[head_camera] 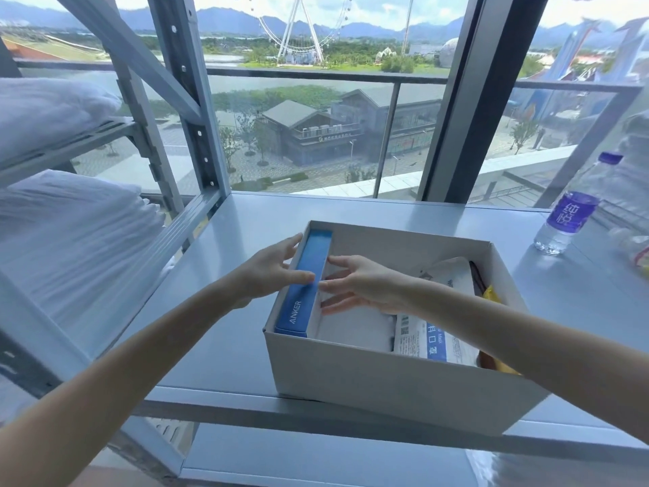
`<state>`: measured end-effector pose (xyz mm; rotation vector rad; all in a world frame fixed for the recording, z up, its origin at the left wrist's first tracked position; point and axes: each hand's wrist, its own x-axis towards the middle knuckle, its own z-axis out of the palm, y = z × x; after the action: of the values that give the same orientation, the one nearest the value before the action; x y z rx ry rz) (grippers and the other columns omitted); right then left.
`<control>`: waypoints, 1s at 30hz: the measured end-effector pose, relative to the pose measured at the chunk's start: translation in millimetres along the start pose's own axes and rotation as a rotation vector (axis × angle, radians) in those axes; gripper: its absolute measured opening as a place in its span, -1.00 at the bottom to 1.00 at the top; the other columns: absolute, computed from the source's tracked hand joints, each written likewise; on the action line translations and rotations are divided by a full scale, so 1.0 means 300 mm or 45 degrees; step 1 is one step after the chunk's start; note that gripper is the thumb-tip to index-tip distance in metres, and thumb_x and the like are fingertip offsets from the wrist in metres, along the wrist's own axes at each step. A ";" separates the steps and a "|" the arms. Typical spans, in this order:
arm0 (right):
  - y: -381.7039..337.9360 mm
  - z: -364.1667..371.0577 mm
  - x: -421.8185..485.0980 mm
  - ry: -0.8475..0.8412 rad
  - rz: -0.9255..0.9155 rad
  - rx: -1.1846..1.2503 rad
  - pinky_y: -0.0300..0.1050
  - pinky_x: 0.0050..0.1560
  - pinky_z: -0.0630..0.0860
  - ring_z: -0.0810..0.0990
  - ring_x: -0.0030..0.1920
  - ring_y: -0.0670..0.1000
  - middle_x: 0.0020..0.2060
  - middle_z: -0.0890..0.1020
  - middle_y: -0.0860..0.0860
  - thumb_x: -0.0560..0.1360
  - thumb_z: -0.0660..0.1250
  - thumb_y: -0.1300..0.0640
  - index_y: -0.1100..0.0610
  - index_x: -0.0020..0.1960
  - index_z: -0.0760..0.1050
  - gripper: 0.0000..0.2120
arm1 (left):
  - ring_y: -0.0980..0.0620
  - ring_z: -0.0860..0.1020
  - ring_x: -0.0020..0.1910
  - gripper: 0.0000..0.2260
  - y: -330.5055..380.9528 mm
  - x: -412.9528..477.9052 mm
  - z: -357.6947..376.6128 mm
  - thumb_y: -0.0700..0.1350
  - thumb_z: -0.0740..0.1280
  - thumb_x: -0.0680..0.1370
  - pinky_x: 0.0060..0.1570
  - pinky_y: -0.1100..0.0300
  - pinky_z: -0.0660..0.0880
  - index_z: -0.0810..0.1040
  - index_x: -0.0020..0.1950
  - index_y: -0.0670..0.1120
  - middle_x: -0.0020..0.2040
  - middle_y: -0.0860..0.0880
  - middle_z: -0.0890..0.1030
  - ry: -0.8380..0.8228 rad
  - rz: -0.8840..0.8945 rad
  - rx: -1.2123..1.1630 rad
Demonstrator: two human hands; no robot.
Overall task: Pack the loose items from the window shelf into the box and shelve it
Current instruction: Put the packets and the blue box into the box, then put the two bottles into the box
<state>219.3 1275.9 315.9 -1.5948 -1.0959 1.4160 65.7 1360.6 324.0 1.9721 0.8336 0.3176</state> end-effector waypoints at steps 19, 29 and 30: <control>0.000 -0.180 -0.185 0.152 -0.191 -0.679 -0.24 0.06 0.56 0.58 0.14 0.02 0.26 0.52 0.07 0.52 0.29 0.24 0.14 0.38 0.34 -0.56 | -0.12 0.11 0.49 -0.46 0.118 0.105 0.028 -0.09 0.30 0.54 0.43 0.07 0.09 0.22 0.49 -0.06 0.52 -0.16 0.12 0.135 0.203 0.821; 0.068 -0.517 -0.629 0.831 -0.224 -0.804 -0.33 0.03 0.48 0.61 0.06 -0.01 0.04 0.62 0.04 0.50 0.31 0.29 0.18 0.18 0.53 -0.74 | 0.04 0.41 0.29 -0.74 0.475 0.242 0.350 -0.14 0.31 0.55 0.24 0.25 0.23 0.53 0.24 -0.02 0.32 -0.02 0.47 -0.197 0.804 0.803; 0.087 -0.556 -0.664 0.887 -0.197 -0.788 -0.37 0.00 0.46 0.61 0.06 -0.01 0.01 0.61 0.01 0.49 0.31 0.29 0.17 0.17 0.53 -0.75 | 0.04 0.42 0.28 -0.73 0.511 0.262 0.399 -0.13 0.30 0.56 0.24 0.24 0.24 0.52 0.25 -0.03 0.31 -0.01 0.47 -0.250 0.824 0.800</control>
<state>381.5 1084.4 387.9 -2.1334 -1.2271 0.3362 251.9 1283.2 381.6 2.7907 0.1368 0.2369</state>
